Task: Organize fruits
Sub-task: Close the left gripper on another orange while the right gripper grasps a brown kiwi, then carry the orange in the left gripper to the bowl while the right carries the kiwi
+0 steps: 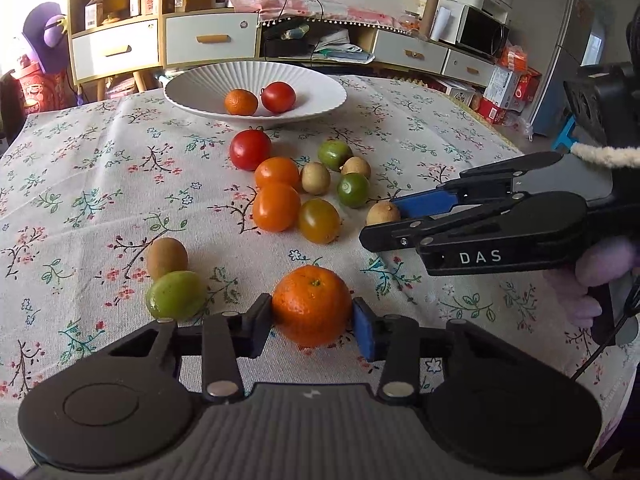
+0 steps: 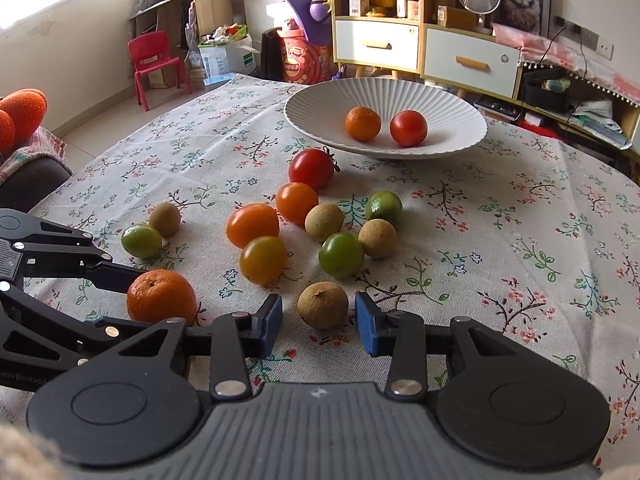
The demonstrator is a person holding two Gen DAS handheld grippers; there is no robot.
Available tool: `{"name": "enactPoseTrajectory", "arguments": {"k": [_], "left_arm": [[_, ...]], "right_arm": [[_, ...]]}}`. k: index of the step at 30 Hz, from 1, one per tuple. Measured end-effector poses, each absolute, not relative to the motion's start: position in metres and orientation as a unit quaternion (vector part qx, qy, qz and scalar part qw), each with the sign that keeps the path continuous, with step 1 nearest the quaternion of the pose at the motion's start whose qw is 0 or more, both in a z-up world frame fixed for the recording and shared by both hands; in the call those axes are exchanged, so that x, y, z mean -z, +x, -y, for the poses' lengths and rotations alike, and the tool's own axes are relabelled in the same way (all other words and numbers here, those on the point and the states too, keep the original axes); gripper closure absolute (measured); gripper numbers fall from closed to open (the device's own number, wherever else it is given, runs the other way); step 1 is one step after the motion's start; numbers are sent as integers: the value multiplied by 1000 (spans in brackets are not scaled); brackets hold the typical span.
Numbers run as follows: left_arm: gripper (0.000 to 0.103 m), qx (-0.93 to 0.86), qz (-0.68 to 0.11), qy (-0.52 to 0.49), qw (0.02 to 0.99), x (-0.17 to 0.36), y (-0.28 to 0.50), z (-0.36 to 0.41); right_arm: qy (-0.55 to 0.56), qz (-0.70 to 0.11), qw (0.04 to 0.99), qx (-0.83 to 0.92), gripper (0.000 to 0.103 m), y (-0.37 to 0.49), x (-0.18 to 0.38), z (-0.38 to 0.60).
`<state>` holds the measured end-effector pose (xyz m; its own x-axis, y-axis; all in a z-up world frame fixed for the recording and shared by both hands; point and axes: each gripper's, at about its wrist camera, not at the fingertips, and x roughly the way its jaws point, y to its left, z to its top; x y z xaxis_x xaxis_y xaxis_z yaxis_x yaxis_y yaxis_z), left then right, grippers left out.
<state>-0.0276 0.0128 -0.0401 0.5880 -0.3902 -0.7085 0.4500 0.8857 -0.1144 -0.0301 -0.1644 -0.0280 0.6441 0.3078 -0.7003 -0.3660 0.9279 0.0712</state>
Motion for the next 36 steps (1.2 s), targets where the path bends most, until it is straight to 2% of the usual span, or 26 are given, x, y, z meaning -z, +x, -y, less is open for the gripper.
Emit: {"name": "enactPoseTrajectory", "arguments": {"k": [5,22,36], "left_arm": [[70,237,-389,37,890,40,-27,-13],[70,232,-374,14,898,15,-1,-3],[70,219,-341,-2,914,-13,42,21]], "right_arm": [[-36,-380,906,-182,79,-28,27,165],[-23,-363,914,-178,79,-19,5,170],[-1,-340,928,-155,79,24,-12,193]]}}
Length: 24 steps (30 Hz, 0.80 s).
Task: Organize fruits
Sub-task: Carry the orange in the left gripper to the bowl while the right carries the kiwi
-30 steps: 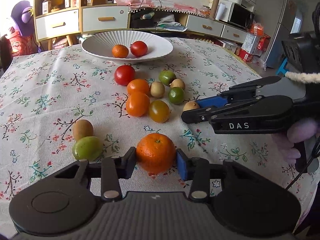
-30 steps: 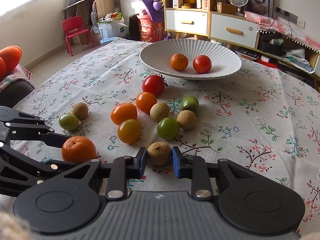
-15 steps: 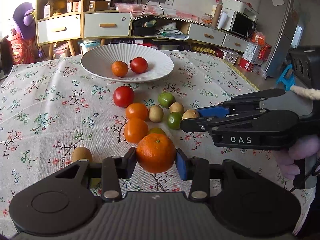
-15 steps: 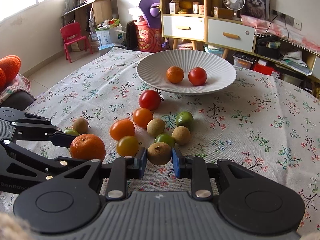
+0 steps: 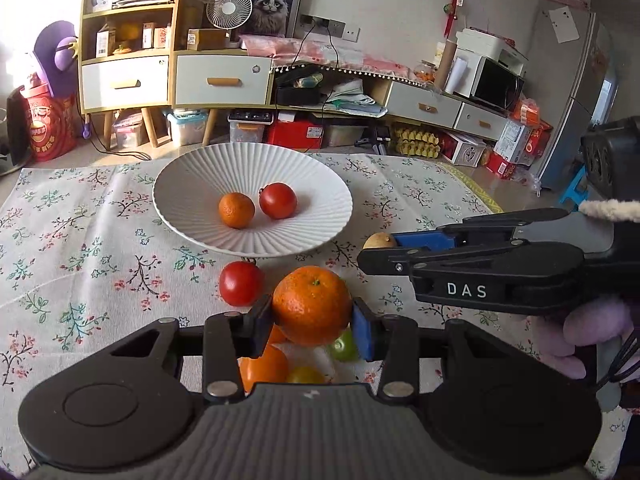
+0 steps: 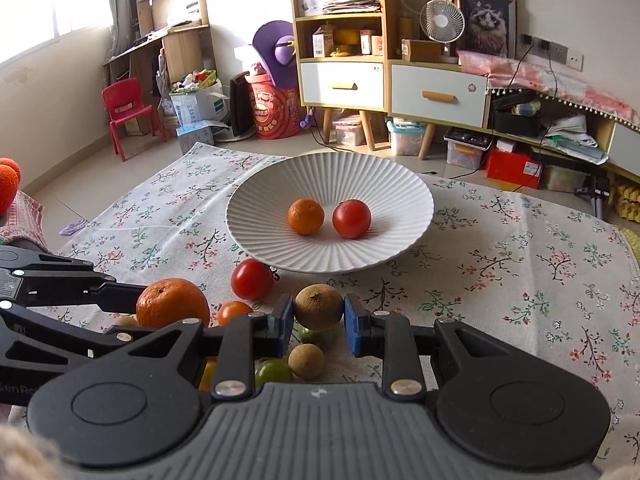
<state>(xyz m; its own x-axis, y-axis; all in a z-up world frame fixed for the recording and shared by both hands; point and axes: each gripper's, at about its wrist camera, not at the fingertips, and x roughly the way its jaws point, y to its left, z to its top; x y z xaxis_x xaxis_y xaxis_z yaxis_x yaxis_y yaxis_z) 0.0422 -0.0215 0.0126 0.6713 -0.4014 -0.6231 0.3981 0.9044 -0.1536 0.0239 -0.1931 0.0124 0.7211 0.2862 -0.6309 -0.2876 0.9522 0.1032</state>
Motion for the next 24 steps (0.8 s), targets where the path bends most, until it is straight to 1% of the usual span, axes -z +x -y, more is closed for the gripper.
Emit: {"name": "enactPoseTrajectory", "arguments": {"k": [7,14,24], "left_arm": [[70,210,-342,-2,916,-12,79,29],[70,198,-350,-5,916,1,115,38],[70,180,-355,-11,917,15,136,44]], "right_arm": [[35,-352,924,-143,79,59,-9,210],[41,-340,928,-149,79,86,-14,216],[57,-340,926,-156,79,127,-3,214]]}}
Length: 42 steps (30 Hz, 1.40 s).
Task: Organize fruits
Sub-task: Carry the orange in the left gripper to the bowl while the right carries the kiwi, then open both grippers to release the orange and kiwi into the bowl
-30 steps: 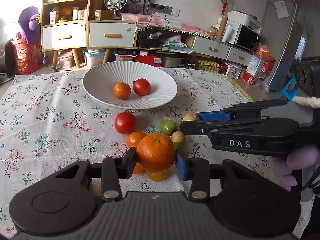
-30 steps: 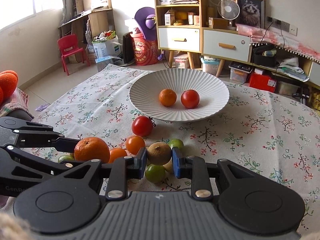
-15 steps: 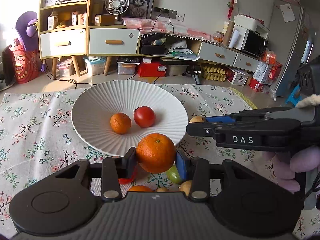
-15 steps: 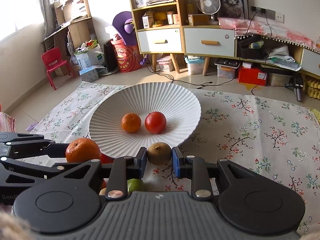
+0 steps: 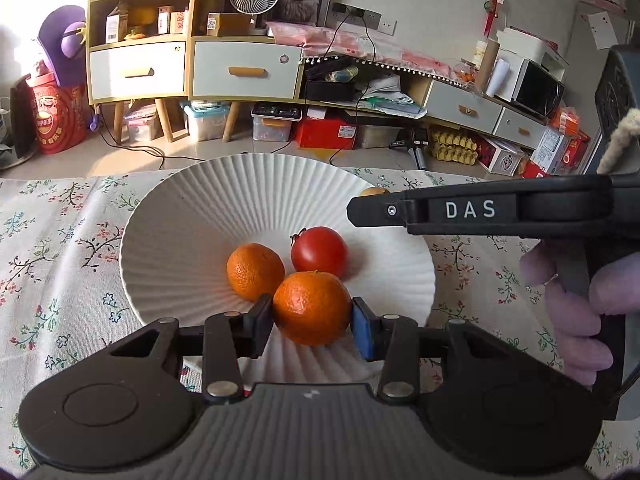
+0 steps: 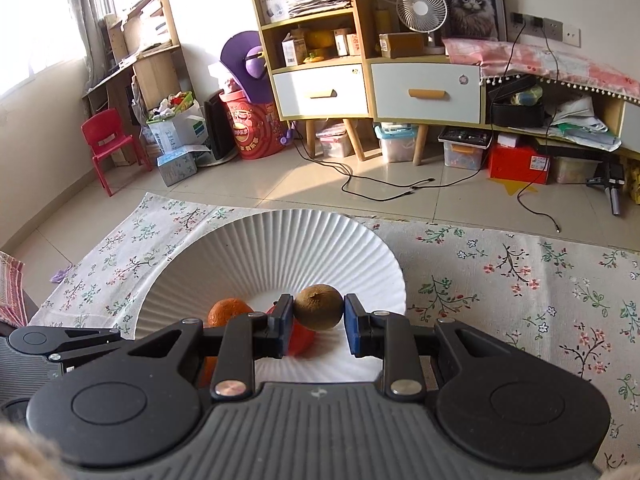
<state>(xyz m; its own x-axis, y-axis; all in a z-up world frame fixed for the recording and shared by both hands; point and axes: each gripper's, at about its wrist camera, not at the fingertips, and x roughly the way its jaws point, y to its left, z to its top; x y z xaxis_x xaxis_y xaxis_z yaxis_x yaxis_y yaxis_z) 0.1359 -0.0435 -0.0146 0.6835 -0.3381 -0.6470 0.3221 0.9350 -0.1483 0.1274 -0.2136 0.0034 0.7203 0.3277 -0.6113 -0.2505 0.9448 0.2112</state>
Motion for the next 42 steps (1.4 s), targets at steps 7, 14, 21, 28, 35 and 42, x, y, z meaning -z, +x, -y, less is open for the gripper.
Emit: {"name": "enactPoseTrajectory", "arguments": {"k": [7,14,21,28,35,42], "left_arm": [[70,180,-350,-9,919,18,143,42],[70,181,-351,-8,919,19,149,43],[70,184,-349,-5,919,20,149,42],[69,188,-347,-4,919,20,150,42],[56,199,-353,-9,914,16,146,39],[43,201,-348,-7,916,5,135,37]], "right_arm": [[72,-350,919,-165,79,147,6,210],[78,-361,913,-175,79,158,11,202],[75,-373,907,-180,79,163,14,195],[79,-378,904,-184,76,168,13,192],[87,-371,907,-179,62,162,6,195],[82,-359,915,-166,42,149,-8,200]]}}
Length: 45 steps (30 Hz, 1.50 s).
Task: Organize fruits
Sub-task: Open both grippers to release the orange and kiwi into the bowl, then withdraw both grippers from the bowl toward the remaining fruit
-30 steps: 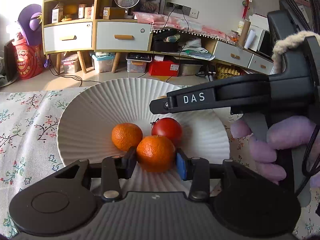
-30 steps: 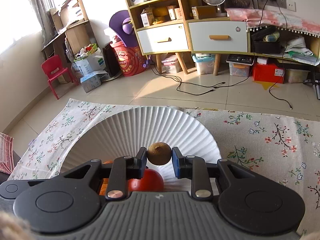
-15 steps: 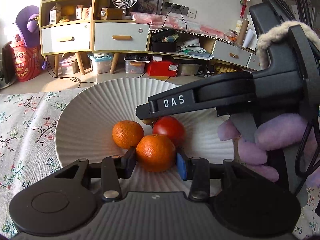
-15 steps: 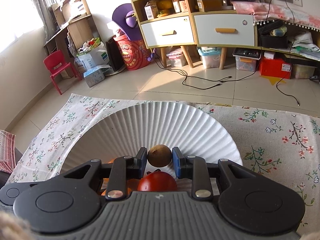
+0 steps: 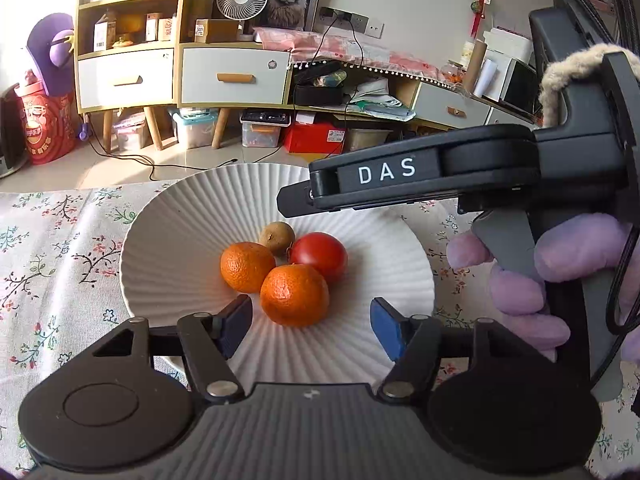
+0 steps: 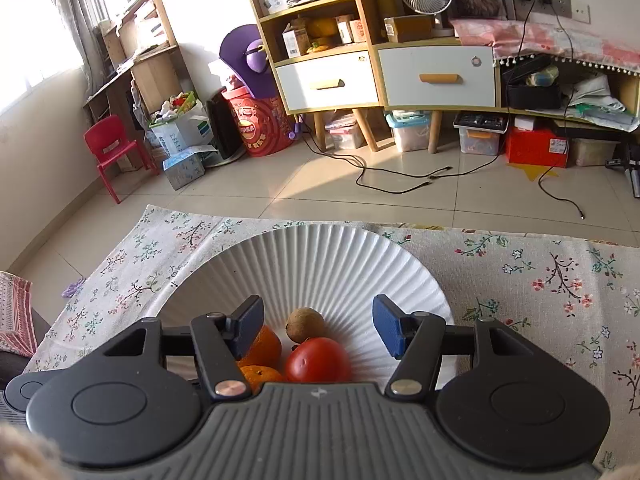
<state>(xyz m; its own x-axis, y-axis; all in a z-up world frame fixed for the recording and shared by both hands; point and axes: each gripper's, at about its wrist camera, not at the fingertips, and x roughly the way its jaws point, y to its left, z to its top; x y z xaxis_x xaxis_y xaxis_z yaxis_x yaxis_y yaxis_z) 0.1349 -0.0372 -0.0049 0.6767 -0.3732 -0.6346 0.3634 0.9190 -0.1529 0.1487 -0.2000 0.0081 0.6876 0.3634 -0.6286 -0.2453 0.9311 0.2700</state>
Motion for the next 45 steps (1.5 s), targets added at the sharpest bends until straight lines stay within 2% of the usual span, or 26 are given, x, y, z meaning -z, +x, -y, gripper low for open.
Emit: {"name": "enactPoseTrajectory", "arguments": {"k": [8,21,45], "left_arm": [[27,205,-341,8,917,-6,112,33],[8,197,-335,38,921,-19,60,11],[8,147,-373,48,915,-2,6,-47]], "right_arm": [[74,-343,924,-151,23,128,-23,206],[73,-334,930,-132,2,69,-30,212],[51,-327,936,-117,0,-5,-20,180]]}}
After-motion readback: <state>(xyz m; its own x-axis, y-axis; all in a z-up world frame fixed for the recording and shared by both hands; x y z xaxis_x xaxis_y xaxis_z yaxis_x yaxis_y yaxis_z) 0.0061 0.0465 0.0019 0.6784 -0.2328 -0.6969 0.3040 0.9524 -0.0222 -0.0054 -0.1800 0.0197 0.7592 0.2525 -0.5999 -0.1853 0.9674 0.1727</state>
